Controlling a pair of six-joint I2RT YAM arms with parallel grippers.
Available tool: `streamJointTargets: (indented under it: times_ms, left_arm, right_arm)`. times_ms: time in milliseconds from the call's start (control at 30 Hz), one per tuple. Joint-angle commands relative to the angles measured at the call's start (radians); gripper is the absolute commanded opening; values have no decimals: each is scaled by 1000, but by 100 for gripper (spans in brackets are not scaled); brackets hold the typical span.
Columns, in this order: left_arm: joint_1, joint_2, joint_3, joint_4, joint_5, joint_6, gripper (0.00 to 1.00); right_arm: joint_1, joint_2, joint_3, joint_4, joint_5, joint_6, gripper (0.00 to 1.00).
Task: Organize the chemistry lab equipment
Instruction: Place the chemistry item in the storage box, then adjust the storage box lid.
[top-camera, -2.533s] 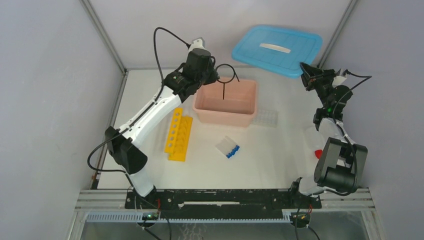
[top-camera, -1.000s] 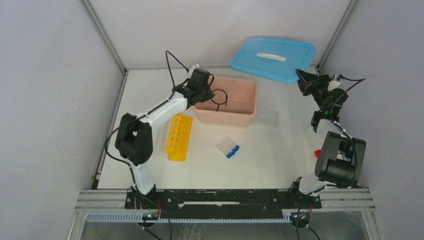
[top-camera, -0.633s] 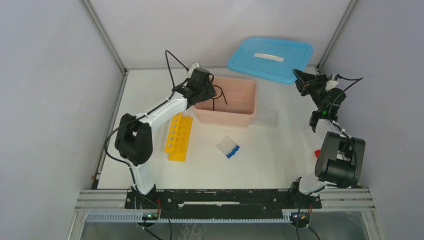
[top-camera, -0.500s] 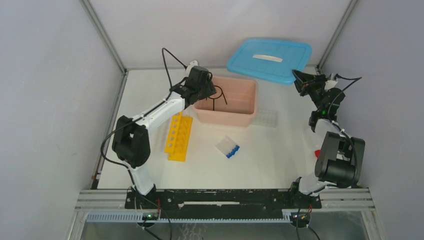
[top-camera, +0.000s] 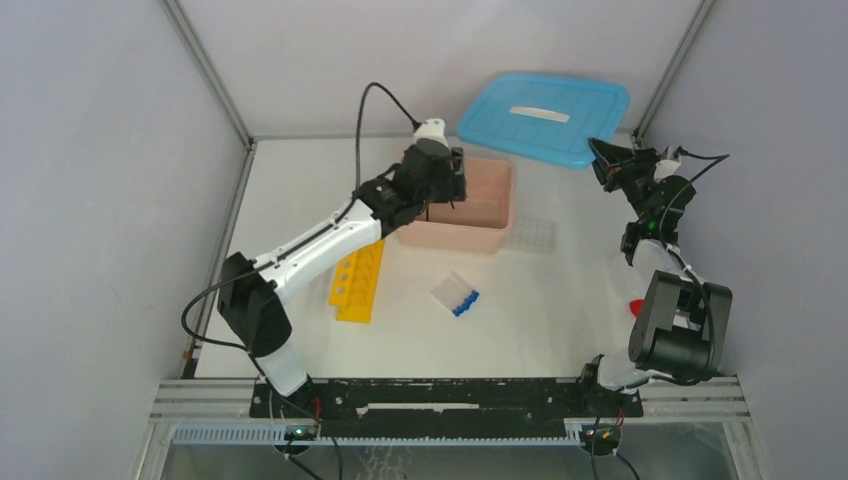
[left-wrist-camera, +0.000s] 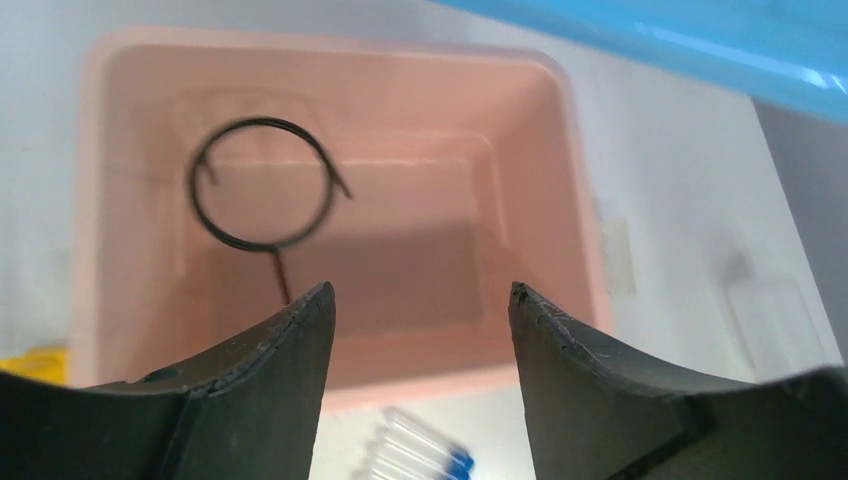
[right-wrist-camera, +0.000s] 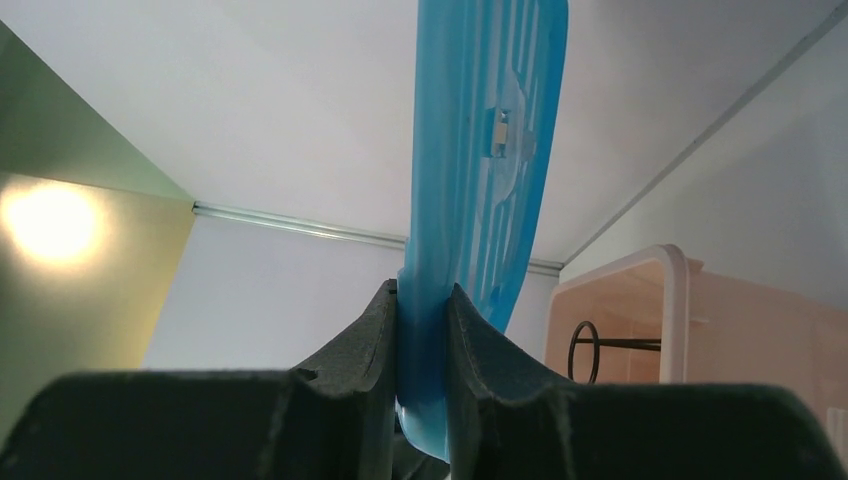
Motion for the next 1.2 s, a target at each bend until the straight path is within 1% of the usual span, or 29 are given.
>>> streamJointTargets:
  times_ms: [0, 167, 367, 500, 700, 833, 933, 1033, 1100, 1167]
  left_arm:
    - [-111, -80, -11, -9, 0, 126, 68]
    - [-197, -100, -79, 30, 77, 136, 66]
    - [-272, -78, -67, 47, 142, 157, 65]
    - [-283, -103, -78, 21, 100, 145, 65]
    - [-280, -209, -146, -20, -72, 126, 67]
    - [-264, -297, -227, -25, -148, 41, 69]
    - [-250, -375, -297, -4, -181, -49, 75]
    - [-222, -485, -399, 91, -173, -150, 85]
    - [-186, -546, -484, 168, -138, -210, 86]
    - [-145, -593, -534, 232, -116, -246, 87]
  right_arm:
    - [-22, -70, 42, 29, 2, -26, 0]
    - [-68, -120, 40, -29, -5, -55, 0]
    - [-129, -178, 25, -73, -15, -62, 0]
    - [-125, -212, 7, -112, -28, -77, 0]
    - [-78, -260, 2, -109, -47, -64, 0]
    - [-37, -302, -3, -133, -59, -54, 0]
    - [-10, -351, -19, -170, -46, -57, 0]
    - [22, -380, -49, -167, -41, -34, 0]
    - [52, -406, -69, -161, -40, -15, 0]
    - [66, -431, -81, -173, -50, -11, 0]
